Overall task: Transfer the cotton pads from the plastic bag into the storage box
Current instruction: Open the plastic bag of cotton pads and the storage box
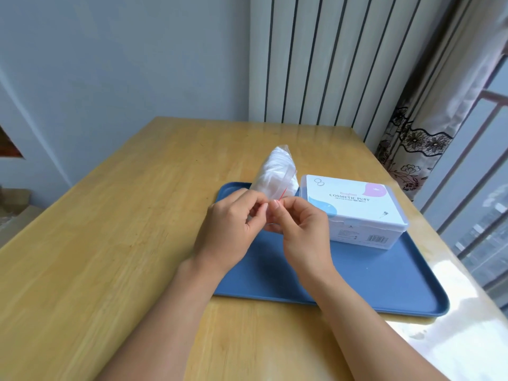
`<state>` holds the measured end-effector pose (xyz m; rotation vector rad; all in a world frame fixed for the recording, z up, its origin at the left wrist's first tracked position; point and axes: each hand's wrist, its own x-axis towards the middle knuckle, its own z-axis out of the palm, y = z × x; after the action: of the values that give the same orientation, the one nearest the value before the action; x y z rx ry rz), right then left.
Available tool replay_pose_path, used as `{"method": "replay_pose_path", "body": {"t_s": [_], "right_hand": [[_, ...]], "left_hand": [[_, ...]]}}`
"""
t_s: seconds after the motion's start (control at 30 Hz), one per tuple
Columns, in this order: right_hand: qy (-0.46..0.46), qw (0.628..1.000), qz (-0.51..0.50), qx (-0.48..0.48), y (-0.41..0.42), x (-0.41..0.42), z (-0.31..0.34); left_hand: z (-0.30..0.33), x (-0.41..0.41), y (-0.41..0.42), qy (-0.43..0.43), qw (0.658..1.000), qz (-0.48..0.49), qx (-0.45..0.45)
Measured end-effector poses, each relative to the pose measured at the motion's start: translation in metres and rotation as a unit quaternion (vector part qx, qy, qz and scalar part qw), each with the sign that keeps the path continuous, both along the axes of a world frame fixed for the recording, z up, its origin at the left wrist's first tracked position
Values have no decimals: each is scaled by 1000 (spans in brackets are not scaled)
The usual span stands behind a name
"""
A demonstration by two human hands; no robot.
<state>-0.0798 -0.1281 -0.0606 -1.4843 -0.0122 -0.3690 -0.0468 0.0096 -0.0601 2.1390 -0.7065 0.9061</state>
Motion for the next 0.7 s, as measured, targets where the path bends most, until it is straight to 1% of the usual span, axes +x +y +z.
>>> {"method": "replay_pose_path", "body": {"t_s": [0.1,0.2,0.3,0.37,0.43,0.5,0.53,0.57,0.63,0.7], "right_hand": [[-13,1000,1,-20,5,1,0],[-22,999,-30,-35,9,1,0],[4,997,-81,-21,4,3,-1],[23,995,-93,-30,0,3,-1],[34,993,-96,-53,1,0,-1],[40,994,-91,-52,4,-2,0],[43,995,-81,-31,6,-2,1],[46,997,-64,1,6,-3,3],[49,997,-20,60,8,-4,7],[57,993,20,102,8,-5,9]], "left_hand": [[2,0,0,-9,1000,23,-15],[5,1,2,-40,996,65,-42],[10,7,19,-83,982,145,-90],[11,11,28,-91,973,175,-120],[12,11,30,-88,969,185,-141],[12,11,27,-86,970,168,-155],[11,11,25,-68,974,143,-163],[10,11,23,-27,978,110,-173],[7,11,20,102,979,42,-170],[3,12,17,205,967,1,-153]]}}
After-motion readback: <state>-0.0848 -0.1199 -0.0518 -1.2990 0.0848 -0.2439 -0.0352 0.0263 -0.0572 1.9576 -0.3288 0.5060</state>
